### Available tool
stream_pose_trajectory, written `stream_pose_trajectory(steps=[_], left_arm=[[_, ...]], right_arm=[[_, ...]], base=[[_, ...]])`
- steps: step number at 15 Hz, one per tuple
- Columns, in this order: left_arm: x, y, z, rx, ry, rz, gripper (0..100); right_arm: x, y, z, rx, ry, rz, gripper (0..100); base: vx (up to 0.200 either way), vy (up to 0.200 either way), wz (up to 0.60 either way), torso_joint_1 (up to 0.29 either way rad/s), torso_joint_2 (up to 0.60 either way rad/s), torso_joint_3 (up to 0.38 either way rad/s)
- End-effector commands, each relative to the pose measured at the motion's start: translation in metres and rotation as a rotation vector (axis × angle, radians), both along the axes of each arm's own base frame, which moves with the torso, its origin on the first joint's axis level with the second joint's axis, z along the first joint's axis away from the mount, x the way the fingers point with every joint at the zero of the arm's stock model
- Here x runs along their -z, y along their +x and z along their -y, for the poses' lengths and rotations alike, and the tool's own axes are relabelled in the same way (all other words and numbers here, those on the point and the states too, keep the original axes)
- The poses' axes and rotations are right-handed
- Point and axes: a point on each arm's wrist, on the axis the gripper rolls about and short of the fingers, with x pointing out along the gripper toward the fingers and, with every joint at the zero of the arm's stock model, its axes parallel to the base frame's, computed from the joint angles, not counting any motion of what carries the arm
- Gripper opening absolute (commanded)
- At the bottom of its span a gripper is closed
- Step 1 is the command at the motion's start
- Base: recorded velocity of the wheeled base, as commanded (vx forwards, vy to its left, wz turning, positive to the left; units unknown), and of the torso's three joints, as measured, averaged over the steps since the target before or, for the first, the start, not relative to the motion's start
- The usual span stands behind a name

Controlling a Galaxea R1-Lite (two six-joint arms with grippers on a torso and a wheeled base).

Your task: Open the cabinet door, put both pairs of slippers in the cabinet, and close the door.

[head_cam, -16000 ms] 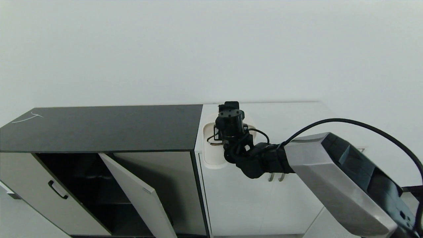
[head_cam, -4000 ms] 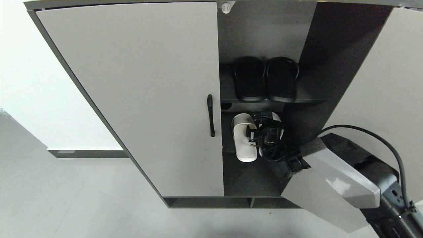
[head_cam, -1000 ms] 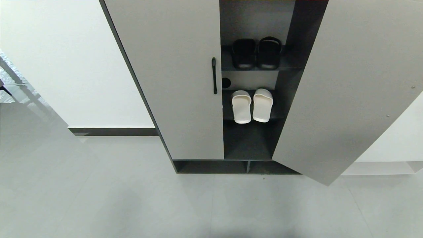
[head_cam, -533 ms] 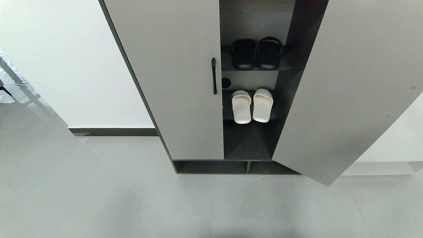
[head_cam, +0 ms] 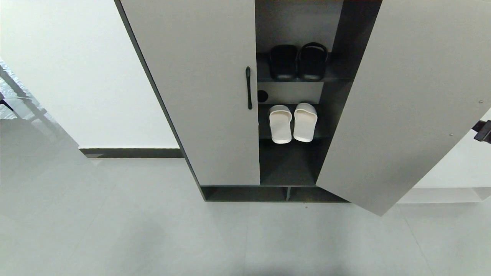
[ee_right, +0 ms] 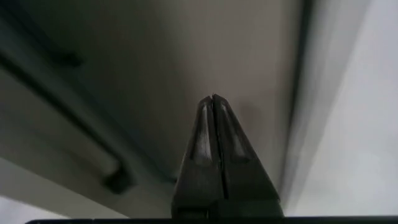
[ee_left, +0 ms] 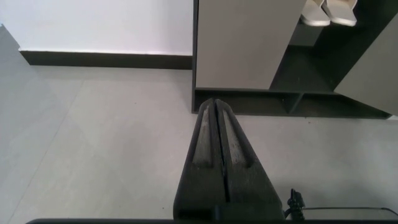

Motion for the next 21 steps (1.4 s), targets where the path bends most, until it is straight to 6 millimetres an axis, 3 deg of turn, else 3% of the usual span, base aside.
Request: stream_pose_trajectory(steps=[1, 3, 6, 8, 10, 11, 13, 14, 15, 21], left_arm=[[0.0, 0.0, 0.0, 0.0, 0.0, -0.001, 0], [0.0, 0.0, 0.0, 0.0, 0.0, -0.001, 0], [0.0, 0.0, 0.0, 0.0, 0.0, -0.001, 0], [0.0, 0.0, 0.0, 0.0, 0.0, -0.001, 0], [0.0, 0.0, 0.0, 0.0, 0.0, -0.001, 0], [0.0, 0.0, 0.0, 0.0, 0.0, -0.001, 0], [0.0, 0.0, 0.0, 0.0, 0.0, -0.001, 0], [0.0, 0.0, 0.0, 0.0, 0.0, -0.001, 0], [0.0, 0.0, 0.0, 0.0, 0.0, -0.001, 0], [0.0, 0.0, 0.0, 0.0, 0.0, -0.001, 0]], right_arm=[[0.007, -0.003, -0.011, -0.065, 0.007, -0.029, 0], [0.008, -0.021, -0.02, -0.209, -0.004, -0.07, 0], [0.014, -0.052, -0.015, -0.452, -0.024, -0.129, 0], [0.031, -0.069, -0.024, -0.557, -0.028, -0.149, 0], [0.055, -0.062, -0.072, -0.665, -0.056, -0.125, 0], [0.062, -0.057, -0.098, -0.627, -0.041, -0.109, 0], [0.064, -0.046, -0.152, -0.52, 0.047, -0.104, 0], [0.062, -0.044, -0.167, -0.493, 0.059, -0.093, 0], [0.056, -0.052, -0.189, -0.49, 0.071, -0.082, 0], [0.054, -0.079, -0.249, -0.641, 0.035, -0.067, 0]], base=[[0.0, 0.0, 0.0, 0.0, 0.0, 0.0], [0.0, 0.0, 0.0, 0.0, 0.0, 0.0], [0.0, 0.0, 0.0, 0.0, 0.0, 0.0], [0.0, 0.0, 0.0, 0.0, 0.0, 0.0], [0.0, 0.0, 0.0, 0.0, 0.0, 0.0], [0.0, 0.0, 0.0, 0.0, 0.0, 0.0], [0.0, 0.0, 0.0, 0.0, 0.0, 0.0], [0.0, 0.0, 0.0, 0.0, 0.0, 0.0], [0.0, 0.0, 0.0, 0.0, 0.0, 0.0], [0.0, 0.0, 0.0, 0.0, 0.0, 0.0]])
